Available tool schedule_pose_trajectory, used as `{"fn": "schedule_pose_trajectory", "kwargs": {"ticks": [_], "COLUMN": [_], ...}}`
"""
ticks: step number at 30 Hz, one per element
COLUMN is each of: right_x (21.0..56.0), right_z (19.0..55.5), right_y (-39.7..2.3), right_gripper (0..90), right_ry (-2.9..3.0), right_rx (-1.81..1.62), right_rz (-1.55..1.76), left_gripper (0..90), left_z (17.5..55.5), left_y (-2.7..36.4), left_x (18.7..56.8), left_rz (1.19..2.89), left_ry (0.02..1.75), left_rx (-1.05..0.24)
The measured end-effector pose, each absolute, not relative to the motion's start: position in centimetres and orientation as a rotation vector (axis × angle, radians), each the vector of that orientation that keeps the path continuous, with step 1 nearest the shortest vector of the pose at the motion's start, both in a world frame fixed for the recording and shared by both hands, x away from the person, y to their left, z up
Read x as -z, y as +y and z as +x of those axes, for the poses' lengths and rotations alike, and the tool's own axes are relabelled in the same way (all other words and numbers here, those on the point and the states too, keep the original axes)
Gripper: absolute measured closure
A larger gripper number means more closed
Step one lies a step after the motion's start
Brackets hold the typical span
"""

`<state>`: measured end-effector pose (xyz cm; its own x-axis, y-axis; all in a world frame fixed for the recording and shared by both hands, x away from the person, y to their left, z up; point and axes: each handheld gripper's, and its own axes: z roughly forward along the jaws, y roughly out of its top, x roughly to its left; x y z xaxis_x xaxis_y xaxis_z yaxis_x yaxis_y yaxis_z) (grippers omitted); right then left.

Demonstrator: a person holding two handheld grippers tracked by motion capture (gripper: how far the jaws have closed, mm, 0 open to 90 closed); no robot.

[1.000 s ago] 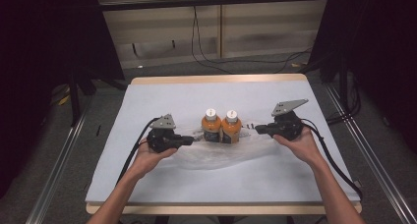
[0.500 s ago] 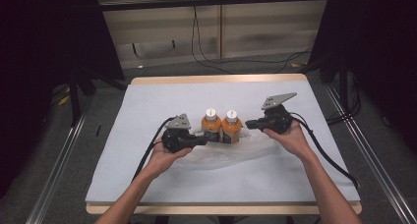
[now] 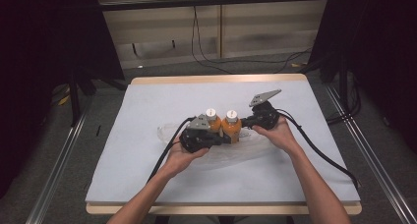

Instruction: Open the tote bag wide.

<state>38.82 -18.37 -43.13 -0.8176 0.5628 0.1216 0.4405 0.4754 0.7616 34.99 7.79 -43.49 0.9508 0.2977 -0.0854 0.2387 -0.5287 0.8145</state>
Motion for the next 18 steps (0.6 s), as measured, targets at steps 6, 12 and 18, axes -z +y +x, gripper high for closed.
{"fn": "schedule_pose_trajectory", "kwargs": {"ticks": [6,12,18], "right_x": [44.8,46.0,47.6], "right_z": [39.4,39.6,40.1], "right_y": [-17.7,-17.2,-16.9], "right_gripper": [90.0,90.0,90.0], "right_ry": [2.623,2.657,2.682], "right_rx": [-1.221,-1.177,-1.155], "right_rz": [0.886,0.909,0.961], "left_gripper": [90.0,90.0,90.0], "left_z": [34.9,35.0,34.7], "left_y": [7.5,7.5,7.0], "left_x": [44.6,45.7,46.7], "left_rz": [2.182,2.206,2.262], "left_ry": [0.398,0.405,0.411], "left_rx": [-0.107,-0.104,-0.135]}}
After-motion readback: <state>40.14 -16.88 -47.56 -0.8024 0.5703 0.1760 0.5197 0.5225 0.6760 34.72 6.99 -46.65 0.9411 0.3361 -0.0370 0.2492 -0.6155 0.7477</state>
